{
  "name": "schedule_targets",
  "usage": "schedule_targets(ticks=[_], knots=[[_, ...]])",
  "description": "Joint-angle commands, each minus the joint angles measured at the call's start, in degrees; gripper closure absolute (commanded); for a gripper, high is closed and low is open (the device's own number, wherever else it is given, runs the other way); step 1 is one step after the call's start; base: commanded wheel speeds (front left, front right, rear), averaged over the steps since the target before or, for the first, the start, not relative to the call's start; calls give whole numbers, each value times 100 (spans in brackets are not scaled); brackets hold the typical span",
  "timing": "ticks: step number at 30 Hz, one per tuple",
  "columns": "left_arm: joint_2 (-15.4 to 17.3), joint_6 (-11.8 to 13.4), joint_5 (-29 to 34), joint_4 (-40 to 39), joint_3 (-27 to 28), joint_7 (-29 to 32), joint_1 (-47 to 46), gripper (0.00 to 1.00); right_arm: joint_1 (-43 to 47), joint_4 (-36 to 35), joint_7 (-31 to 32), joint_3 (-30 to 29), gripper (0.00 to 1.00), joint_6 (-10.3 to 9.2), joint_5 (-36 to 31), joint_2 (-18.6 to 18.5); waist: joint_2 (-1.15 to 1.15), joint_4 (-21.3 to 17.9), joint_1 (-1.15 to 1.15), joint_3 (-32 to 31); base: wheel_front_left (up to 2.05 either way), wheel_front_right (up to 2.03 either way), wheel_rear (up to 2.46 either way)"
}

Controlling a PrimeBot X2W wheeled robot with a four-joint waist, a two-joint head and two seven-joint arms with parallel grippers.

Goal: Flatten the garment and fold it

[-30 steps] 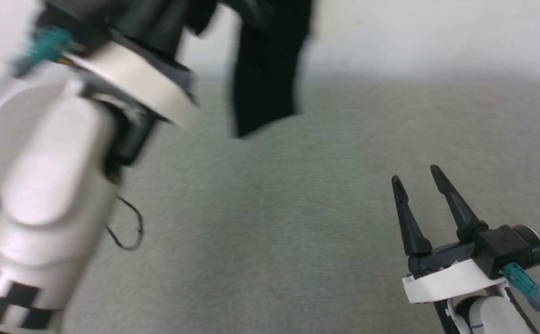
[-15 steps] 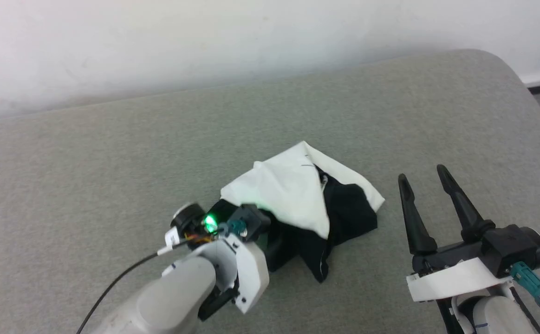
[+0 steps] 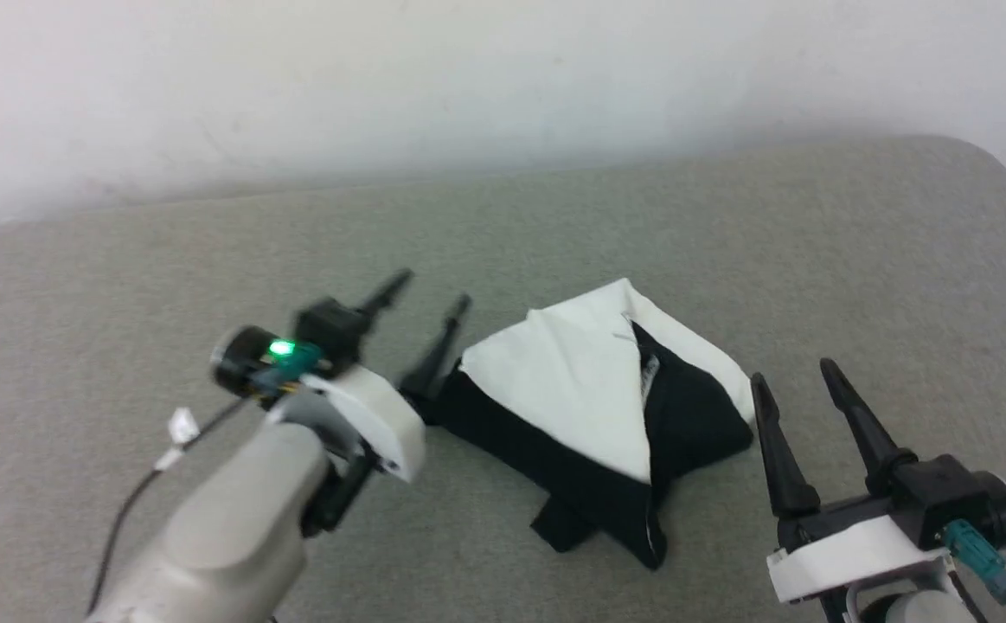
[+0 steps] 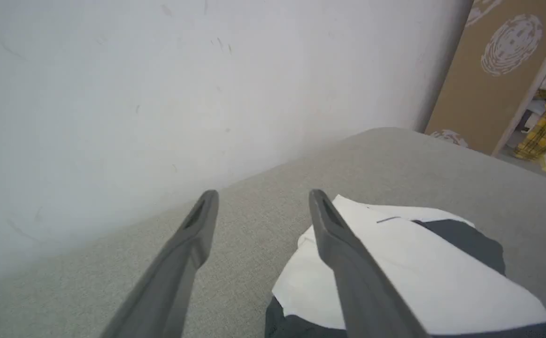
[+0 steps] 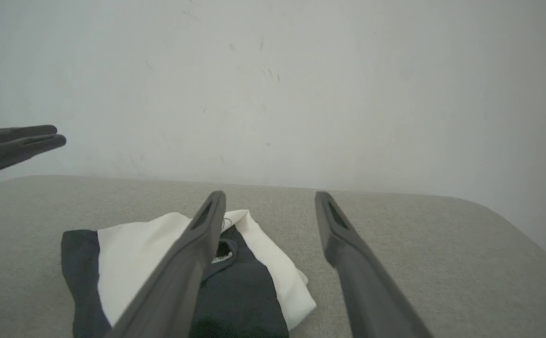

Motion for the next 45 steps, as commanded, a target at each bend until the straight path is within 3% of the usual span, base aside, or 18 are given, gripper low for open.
schedule_targets(ticks=[1,7,13,21,32,35,40,43,45], knots=[[146,189,-85,-237,300,-41,172,0,95,30,-26,-20,0,-11,-31,17,0,391,0,-361,0,0,0],[267,828,148,-1817,1707,-50,1312,0,325,176,-26,-28,0,-11,-60,17,0,647,0,-554,0,0,0],[-166,1103,690,-2776,2501,-51,2849,0,470,299,-26,11,0,-11,-62,17,0,742,0,-666,0,0,0],[-669,982,1168,-2819,2825,-52,3927,0,495,325,-26,53,0,-11,-38,17,0,733,0,-664,0,0,0],[-904,377,1392,-2377,2867,36,3938,0,458,311,-26,213,0,-11,44,17,0,593,0,-506,0,0,0],[-922,237,1317,-2399,2671,580,3660,0,399,272,-26,244,0,-11,24,17,0,506,0,-359,0,0,0],[-1102,54,1051,-2487,2303,2009,2941,0,253,185,-26,255,0,-11,1,17,0,287,0,49,0,0,0],[-1196,36,949,-2352,2098,2862,2483,0,163,142,-26,297,0,-11,17,17,0,111,0,288,0,0,0],[-1216,152,1027,-2218,2059,3253,2145,0,100,117,-26,328,0,-11,21,17,0,-18,0,449,0,0,0]])
